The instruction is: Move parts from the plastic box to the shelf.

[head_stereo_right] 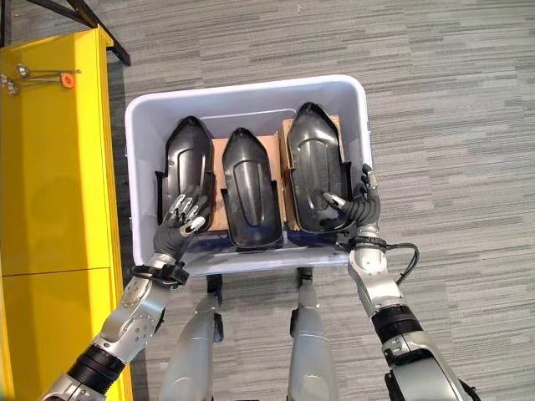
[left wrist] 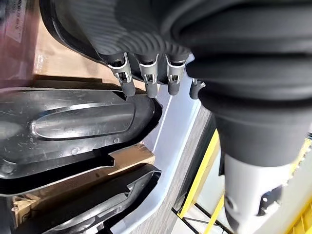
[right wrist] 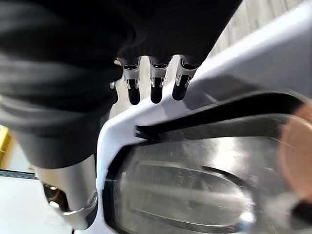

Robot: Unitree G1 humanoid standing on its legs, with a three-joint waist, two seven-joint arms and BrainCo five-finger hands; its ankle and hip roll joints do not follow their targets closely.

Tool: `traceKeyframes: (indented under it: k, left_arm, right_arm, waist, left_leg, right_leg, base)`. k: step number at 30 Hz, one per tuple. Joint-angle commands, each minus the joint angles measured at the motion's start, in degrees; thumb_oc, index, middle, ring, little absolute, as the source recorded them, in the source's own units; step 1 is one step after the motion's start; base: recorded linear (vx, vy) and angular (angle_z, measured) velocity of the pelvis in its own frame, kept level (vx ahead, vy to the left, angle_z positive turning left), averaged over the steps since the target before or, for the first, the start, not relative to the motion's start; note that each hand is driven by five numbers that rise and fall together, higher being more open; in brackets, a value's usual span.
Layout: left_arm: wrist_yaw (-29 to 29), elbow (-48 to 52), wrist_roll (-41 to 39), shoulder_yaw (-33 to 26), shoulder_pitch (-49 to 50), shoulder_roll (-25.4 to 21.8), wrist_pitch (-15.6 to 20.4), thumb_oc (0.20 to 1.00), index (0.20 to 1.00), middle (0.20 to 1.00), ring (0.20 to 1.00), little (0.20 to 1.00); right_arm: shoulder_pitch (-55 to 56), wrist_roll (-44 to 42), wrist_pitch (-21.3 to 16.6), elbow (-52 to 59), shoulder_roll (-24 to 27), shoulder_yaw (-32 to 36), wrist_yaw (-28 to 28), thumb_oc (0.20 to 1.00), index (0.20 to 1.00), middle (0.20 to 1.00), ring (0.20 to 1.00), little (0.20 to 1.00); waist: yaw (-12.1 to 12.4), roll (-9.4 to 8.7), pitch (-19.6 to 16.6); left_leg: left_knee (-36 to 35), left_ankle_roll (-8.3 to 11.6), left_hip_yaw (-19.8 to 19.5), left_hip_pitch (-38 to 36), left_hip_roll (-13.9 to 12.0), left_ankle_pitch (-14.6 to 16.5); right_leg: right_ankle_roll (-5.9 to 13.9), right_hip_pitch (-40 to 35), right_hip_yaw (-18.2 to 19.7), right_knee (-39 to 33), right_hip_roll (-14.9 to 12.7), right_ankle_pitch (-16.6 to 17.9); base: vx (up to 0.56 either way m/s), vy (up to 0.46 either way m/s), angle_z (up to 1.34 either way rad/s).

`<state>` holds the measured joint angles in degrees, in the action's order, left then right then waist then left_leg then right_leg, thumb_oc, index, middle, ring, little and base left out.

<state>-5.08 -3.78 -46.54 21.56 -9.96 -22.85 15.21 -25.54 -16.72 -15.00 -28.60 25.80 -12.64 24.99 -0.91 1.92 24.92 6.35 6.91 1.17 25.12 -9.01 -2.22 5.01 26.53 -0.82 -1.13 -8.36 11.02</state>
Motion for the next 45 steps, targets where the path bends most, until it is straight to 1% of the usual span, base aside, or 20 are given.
traceKeyframes:
  k: [1, 9, 14, 21, 25, 37, 38, 41, 45]
  left_arm:
    - [0.3, -0.5, 0.1, 0.8, -0.2, -0.2, 3.2, 1.000, 1.000, 1.000, 1.000, 1.000]
    - [0.1, -0.3, -0.1, 1.5, -0.7, -0.5, 3.3, 1.000, 1.000, 1.000, 1.000, 1.000]
    - [-0.4, 0.0, -0.3, 1.8, -0.9, -0.7, 3.4, 1.000, 1.000, 1.000, 1.000, 1.000]
    - [-0.4, 0.3, -0.5, 2.0, -0.8, -1.1, 3.4, 1.000, 1.000, 1.000, 1.000, 1.000]
    - [-0.3, 0.4, -0.9, 2.4, -0.9, -1.3, 3.3, 1.000, 1.000, 1.000, 1.000, 1.000]
    - [0.4, 1.2, -1.6, 3.7, -1.0, -2.0, 3.2, 1.000, 1.000, 1.000, 1.000, 1.000]
    - [0.5, 1.2, -1.9, 3.8, -1.1, -2.2, 3.2, 1.000, 1.000, 1.000, 1.000, 1.000]
    - [0.5, 1.3, -2.0, 4.0, -1.1, -2.3, 3.2, 1.000, 1.000, 1.000, 1.000, 1.000]
    - [0.7, 1.3, -2.2, 4.5, -1.2, -2.8, 3.1, 1.000, 1.000, 1.000, 1.000, 1.000]
  right_arm:
    - [-1.5, -0.5, -2.2, -0.6, 0.4, -0.4, 1.0, 1.000, 1.000, 1.000, 1.000, 1.000]
    - [-4.0, -1.4, -1.8, -5.3, 0.6, -0.8, 2.1, 1.000, 1.000, 1.000, 1.000, 1.000]
    - [-5.5, -2.9, -2.2, -8.7, 1.4, 0.9, 3.8, 1.000, 1.000, 1.000, 1.000, 1.000]
    - [-7.1, -3.4, -2.1, -10.7, 2.0, 1.1, 4.4, 1.000, 1.000, 1.000, 1.000, 1.000]
    - [-8.7, -3.7, -1.9, -12.0, 2.5, 0.8, 4.6, 1.000, 1.000, 1.000, 1.000, 1.000]
    - [-14.9, -4.8, -1.0, -20.6, 3.7, -2.6, 2.8, 1.000, 1.000, 1.000, 1.000, 1.000]
    - [-17.1, -5.3, -0.5, -23.7, 4.3, -3.4, 2.3, 1.000, 1.000, 1.000, 1.000, 1.000]
    - [-18.4, -5.7, -0.3, -25.2, 4.5, -3.9, 2.0, 1.000, 1.000, 1.000, 1.000, 1.000]
    - [-22.0, -6.8, 0.4, -30.3, 5.0, -4.7, 1.4, 1.000, 1.000, 1.000, 1.000, 1.000]
  waist:
    - [0.1, -1.07, -3.1]
    - [0.5, -0.77, -2.6]
    - [0.6, -0.43, -2.3]
    - [0.8, -0.06, -1.9]
    - [0.8, 0.21, -1.8]
    - [1.7, 1.15, -1.1]
    - [2.0, 1.40, -0.9]
    - [2.2, 1.49, -0.7]
    - [2.6, 1.77, -0.4]
  left_leg:
    - [2.2, -0.09, 0.1, 2.4, -1.6, -1.9]
    - [2.4, -0.23, -0.1, 3.6, -1.3, -2.0]
    - [2.4, -0.35, 0.0, 4.2, -1.1, -1.9]
    - [2.5, -0.41, 0.1, 4.3, -1.1, -1.6]
    - [2.4, -0.42, 0.0, 4.8, -1.2, -1.9]
    - [2.8, -0.71, -0.3, 5.8, -0.7, -1.6]
    - [2.9, -0.73, -0.4, 6.1, -0.7, -1.6]
    - [3.0, -0.78, -0.3, 6.2, -0.7, -1.6]
    - [3.1, -0.82, -0.3, 6.6, -0.6, -1.6]
  right_leg:
    - [3.73, 2.3, 1.8, 11.9, -4.2, -7.1]
    - [3.74, 3.2, 1.8, 12.1, -4.3, -7.1]
    - [3.62, 4.0, 2.0, 12.4, -4.1, -7.2]
    - [3.64, 4.7, 2.3, 13.1, -4.0, -7.5]
    - [3.64, 5.5, 2.4, 13.3, -3.9, -7.3]
    - [3.53, 6.8, 2.5, 14.5, -3.8, -7.8]
    - [3.51, 7.2, 2.4, 14.7, -3.8, -7.9]
    - [3.52, 7.4, 2.4, 14.9, -3.7, -7.9]
    - [3.51, 8.0, 2.4, 15.6, -3.7, -8.1]
  base:
    - [0.00, -0.011, -0.04]
    - [0.00, 0.000, 0.01]
    - [0.00, 0.000, 0.00]
    - [0.00, 0.000, 0.00]
    - [0.00, 0.000, 0.00]
    - [0.00, 0.000, 0.00]
    - [0.00, 0.000, 0.00]
    - [-0.01, 0.000, -0.03]
    - [0.00, 0.000, -0.03]
